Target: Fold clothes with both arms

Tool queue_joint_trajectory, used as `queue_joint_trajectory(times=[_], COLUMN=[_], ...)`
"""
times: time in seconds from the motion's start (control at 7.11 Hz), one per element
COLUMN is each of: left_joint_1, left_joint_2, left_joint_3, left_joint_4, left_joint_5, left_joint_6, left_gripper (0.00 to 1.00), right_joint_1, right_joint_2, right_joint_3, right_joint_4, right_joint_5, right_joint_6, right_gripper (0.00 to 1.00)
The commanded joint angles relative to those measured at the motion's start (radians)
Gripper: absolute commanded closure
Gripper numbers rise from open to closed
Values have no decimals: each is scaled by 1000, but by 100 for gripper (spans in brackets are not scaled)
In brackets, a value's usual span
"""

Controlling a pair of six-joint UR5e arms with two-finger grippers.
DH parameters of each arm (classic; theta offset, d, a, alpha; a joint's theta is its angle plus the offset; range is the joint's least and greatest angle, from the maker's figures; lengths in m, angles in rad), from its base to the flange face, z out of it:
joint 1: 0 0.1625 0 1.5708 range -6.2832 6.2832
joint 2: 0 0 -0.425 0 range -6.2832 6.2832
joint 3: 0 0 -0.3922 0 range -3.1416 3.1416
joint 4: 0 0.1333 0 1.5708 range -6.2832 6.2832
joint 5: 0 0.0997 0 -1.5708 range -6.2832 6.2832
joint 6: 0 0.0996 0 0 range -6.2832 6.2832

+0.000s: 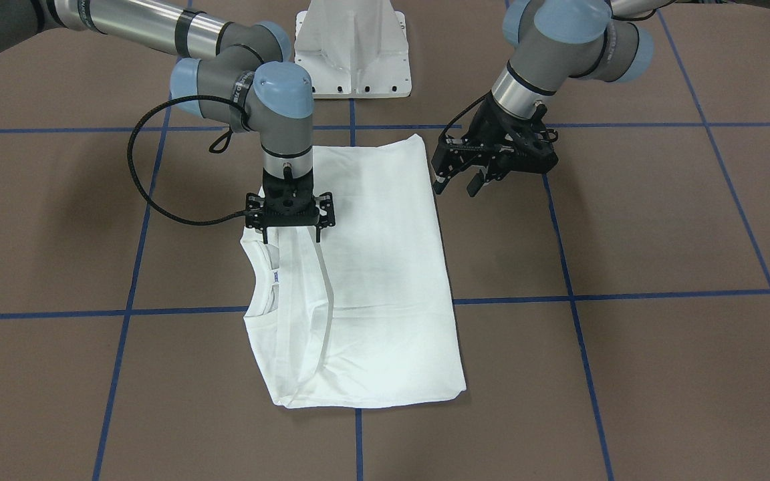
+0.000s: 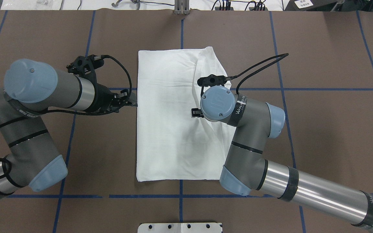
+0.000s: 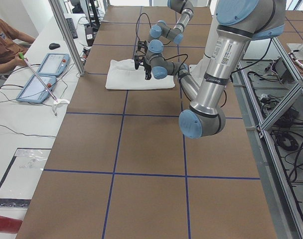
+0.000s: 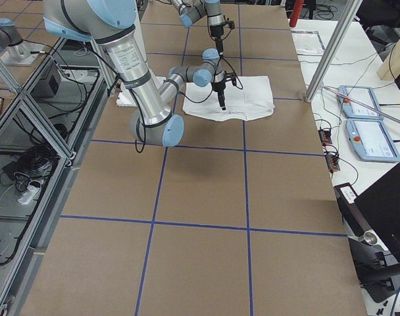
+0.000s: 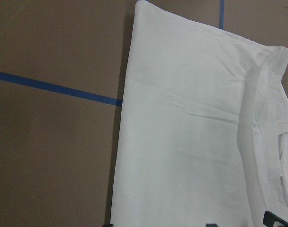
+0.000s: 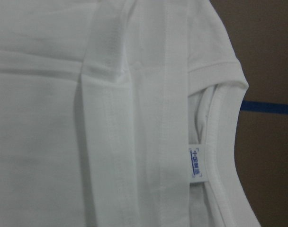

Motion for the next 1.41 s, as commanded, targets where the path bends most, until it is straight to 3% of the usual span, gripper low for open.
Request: queue_joint_trajectory(times=[0.0, 0.14, 0.28, 0.42, 0.56, 1.27], left_joint_1=[25, 25, 25, 25, 25, 25], left_joint_2=[-2, -6, -5, -3, -3, 3], left_joint_3=[-5, -12, -23, -25, -26, -28], left_joint_4=[1, 18, 37, 37, 37, 37], left_joint_5=[0, 0, 0, 0, 0, 0], left_joint_6=[-23, -23, -21, -20, -21, -21], left_gripper=[28, 28, 29, 29, 29, 28], right_joint_1=[57, 85, 117, 122, 119, -9], right_joint_2=[-8, -82, -214, -177, -81, 30], right_joint_3=[-39, 5, 125, 149, 105, 28], right_joint_4=[23, 53, 67, -15, -69, -74], right_joint_5=[8, 27, 85, 100, 99, 73], right_joint_6=[-102, -145, -194, -185, -172, -76], right_gripper=[0, 0, 0, 0, 0, 0])
